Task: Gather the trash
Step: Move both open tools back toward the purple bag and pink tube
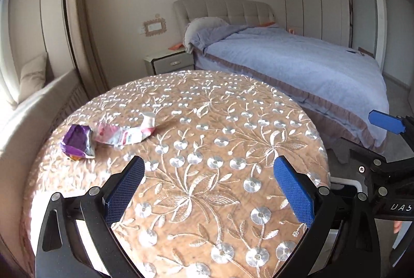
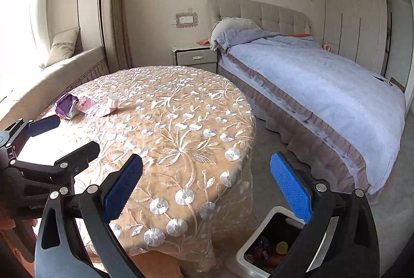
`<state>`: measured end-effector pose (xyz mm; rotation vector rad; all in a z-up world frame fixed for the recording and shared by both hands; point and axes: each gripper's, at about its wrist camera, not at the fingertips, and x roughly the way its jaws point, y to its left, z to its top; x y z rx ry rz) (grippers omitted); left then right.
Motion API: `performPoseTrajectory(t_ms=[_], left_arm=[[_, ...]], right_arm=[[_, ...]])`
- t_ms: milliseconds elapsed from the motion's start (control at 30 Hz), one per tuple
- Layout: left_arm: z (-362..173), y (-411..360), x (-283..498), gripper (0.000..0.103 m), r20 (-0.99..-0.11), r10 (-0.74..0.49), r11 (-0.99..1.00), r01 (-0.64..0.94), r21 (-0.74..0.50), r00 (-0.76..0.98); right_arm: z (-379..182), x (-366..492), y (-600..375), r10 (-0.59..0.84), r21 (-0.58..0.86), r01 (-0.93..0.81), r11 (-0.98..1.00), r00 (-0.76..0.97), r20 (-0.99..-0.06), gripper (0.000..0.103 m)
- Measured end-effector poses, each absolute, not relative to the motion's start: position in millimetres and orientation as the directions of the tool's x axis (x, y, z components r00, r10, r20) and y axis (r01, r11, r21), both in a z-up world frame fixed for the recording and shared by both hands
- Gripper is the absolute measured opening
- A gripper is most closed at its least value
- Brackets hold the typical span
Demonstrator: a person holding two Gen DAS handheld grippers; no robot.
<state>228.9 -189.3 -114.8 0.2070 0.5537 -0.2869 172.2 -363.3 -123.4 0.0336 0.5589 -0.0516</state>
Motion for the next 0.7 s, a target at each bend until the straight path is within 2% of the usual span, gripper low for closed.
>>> performPoseTrajectory(t_ms=[433, 700], left_arm=[[-101.3, -92.2, 266.3, 0.098, -0.533, -0.045, 0.985, 0.127, 0.118, 0.845], [-102.3, -41.8, 307.6, 0.098, -0.559, 0.013, 0.998, 0.022, 0.056, 0.829]], right_arm=[[-107.7, 237.0, -266.4, 0.087, 0.008, -0.097, 0.995, 0.848, -0.523, 0.098], [-108.1, 286.2, -224.1, 0.143, 0.062, -0.130, 0.990, 0.836, -0.529, 0.098]])
